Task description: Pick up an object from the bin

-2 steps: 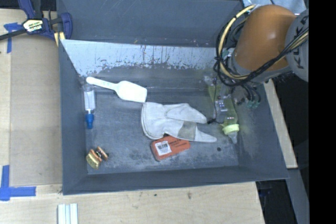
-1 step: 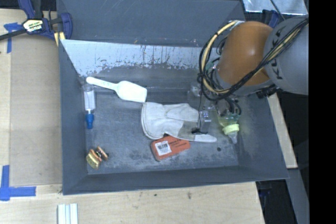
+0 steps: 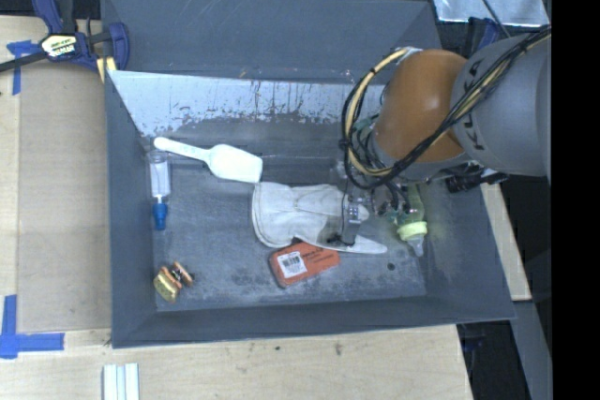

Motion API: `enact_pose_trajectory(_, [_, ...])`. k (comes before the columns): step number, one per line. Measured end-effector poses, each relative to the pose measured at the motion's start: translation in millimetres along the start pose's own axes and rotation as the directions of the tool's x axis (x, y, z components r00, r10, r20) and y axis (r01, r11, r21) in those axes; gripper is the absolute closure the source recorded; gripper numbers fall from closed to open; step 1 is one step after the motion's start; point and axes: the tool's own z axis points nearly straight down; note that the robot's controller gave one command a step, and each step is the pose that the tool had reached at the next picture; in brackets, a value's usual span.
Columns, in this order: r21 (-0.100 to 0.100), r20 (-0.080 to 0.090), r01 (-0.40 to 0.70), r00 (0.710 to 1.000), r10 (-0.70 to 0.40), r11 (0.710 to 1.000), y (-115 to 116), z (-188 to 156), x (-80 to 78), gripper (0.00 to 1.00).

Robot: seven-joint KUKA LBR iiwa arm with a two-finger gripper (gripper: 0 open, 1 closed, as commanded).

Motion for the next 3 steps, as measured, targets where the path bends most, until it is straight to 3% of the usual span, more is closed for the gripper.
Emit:
enact_pose_trajectory(1, [0.001, 0.002, 0.035, 0.999, -0.035, 0.999, 0.3, 2.2, 0.3, 0.00])
enact_pose_trajectory(2, [0.000, -0.002, 0.302, 0.953, -0.302, 0.953, -7.6, -38.5, 26.5, 0.00])
enact_pose_trajectory(3, [0.005, 0.016, 0.360, 0.933, -0.360, 0.933, -4.7, -37.8, 21.8, 0.00])
